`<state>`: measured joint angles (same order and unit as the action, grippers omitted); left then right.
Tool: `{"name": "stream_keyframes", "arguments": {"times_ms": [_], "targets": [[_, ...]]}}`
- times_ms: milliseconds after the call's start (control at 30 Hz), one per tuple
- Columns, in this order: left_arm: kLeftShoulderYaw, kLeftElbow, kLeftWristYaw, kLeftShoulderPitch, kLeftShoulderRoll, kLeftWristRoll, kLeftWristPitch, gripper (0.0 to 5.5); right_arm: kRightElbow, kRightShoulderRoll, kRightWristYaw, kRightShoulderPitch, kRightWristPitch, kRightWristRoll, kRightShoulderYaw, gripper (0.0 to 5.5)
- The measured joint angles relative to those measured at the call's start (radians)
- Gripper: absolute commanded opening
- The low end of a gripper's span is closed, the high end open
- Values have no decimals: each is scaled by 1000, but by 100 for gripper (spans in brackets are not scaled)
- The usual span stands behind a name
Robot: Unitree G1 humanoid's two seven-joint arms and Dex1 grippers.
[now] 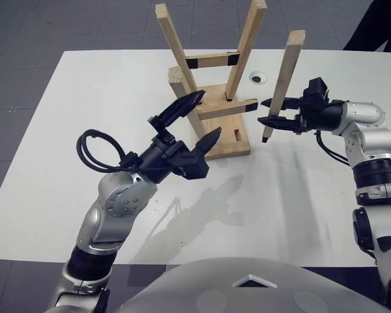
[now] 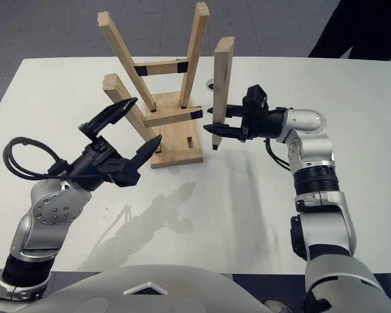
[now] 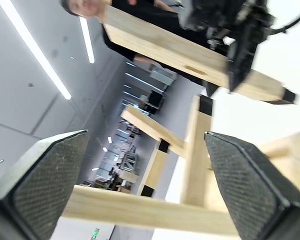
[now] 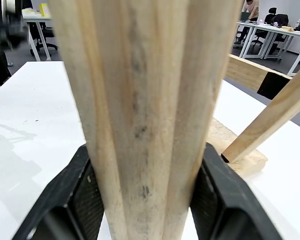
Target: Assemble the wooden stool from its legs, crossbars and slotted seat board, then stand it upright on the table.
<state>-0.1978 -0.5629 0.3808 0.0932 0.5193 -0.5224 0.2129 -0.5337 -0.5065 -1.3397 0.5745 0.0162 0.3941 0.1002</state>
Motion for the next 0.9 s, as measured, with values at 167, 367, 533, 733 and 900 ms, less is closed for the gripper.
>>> {"name": "stream_keyframes", "arguments": {"times_ms": [167,367,533,733,900], "targets": [[4,90,1,57,39,-15,25,423,-70,30,19,3,-72,-21,-34,206],[-22,200,-15,49,29,-43,31,423,-110,73,48,3,-129,-38,-61,206],[-55,283,-19,51,9,-77,11,423,-99,93,54,0,-122,-38,-79,206],[-66,360,-30,29,-2,-118,-42,423,-98,105,55,-1,-109,-38,-88,206],[-66,402,-49,19,-2,-129,-59,423,-94,111,75,-7,-106,-38,-96,206]]}}
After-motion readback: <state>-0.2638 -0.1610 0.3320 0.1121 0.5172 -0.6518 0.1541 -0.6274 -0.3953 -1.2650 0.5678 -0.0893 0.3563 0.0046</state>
